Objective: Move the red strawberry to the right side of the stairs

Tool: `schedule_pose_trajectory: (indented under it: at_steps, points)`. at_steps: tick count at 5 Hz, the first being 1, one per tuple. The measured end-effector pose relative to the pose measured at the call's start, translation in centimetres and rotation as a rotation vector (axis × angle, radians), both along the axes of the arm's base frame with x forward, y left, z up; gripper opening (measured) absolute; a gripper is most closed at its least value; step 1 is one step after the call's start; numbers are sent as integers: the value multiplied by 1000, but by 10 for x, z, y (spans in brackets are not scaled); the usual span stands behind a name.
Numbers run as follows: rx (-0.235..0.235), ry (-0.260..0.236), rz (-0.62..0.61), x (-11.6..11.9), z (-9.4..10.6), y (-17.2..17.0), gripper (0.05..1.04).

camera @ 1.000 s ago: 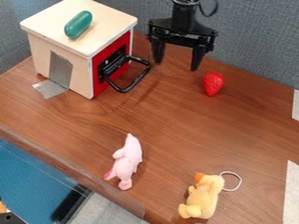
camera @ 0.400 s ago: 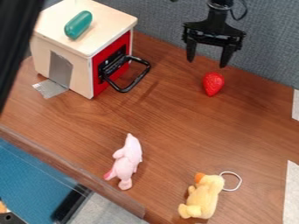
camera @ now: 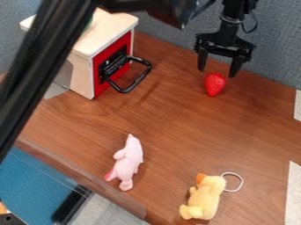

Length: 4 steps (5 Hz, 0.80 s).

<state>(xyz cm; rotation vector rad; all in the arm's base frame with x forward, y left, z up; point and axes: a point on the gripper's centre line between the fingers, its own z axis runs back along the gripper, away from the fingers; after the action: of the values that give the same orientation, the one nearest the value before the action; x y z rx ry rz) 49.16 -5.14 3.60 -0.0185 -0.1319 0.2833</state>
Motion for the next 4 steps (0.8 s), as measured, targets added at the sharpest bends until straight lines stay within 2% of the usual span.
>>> schedule_pose_trajectory:
  at_steps: [2, 3, 4]
  points:
    - [28, 26, -13, 1, -19, -3, 999]
    - [43, 21, -8, 1, -20, -1, 945]
    - [48, 30, 12, -2, -28, 0, 755]
